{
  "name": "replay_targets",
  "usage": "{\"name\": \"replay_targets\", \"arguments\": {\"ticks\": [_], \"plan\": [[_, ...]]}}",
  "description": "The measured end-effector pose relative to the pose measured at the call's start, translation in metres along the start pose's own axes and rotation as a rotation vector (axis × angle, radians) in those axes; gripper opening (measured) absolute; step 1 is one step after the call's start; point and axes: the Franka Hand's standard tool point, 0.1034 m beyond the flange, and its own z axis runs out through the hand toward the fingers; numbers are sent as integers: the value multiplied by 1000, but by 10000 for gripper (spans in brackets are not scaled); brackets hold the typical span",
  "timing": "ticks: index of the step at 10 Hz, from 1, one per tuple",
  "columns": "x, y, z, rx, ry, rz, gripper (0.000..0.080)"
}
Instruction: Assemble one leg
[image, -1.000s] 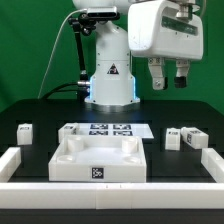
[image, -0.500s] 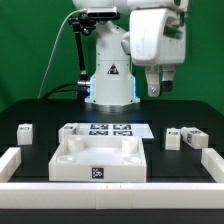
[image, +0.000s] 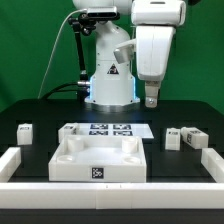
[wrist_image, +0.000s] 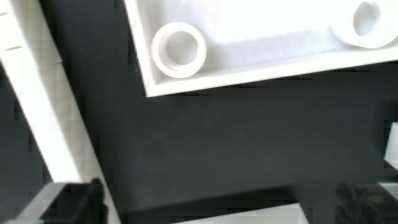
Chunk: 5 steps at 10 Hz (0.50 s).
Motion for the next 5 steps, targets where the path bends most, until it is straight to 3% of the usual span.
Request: {"name": "replay_targets", "arguments": {"ticks": [3,5], "plan": [[2,-2,2,2,-4,-10,649],[-16,-20,22,15,-2,-47,649]]}}
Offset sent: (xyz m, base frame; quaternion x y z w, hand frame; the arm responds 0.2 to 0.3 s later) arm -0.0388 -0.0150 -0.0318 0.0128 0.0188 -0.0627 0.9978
